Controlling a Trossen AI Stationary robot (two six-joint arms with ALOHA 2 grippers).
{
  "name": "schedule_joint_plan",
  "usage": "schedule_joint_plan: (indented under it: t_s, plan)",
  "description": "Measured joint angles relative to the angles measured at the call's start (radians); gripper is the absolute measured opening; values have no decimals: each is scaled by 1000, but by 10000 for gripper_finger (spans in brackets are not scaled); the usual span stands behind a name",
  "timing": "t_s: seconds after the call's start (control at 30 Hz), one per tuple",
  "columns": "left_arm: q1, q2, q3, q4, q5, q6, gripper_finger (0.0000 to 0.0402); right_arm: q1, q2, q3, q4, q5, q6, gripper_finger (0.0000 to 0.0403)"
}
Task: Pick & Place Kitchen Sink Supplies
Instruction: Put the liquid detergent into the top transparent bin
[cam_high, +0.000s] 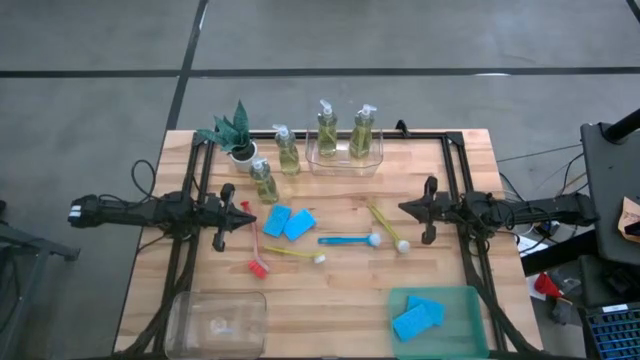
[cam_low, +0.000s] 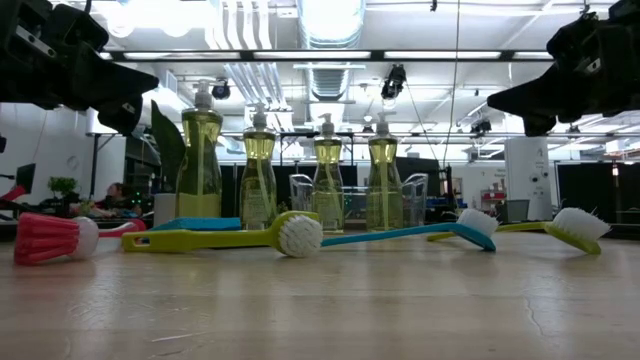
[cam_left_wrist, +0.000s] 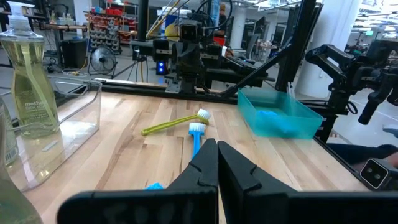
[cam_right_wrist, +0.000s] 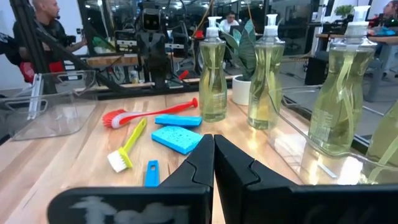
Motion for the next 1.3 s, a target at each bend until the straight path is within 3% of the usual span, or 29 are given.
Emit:
schedule_joint_plan:
  t_s: [1.07, 1.3]
  plan:
    - [0, 0, 0, 2, 0, 9, 0, 0, 1, 0, 1, 0, -1, 9]
    - [-1, 3, 0, 85, -93, -4, 0, 0, 1, 0, 1, 1, -1, 9]
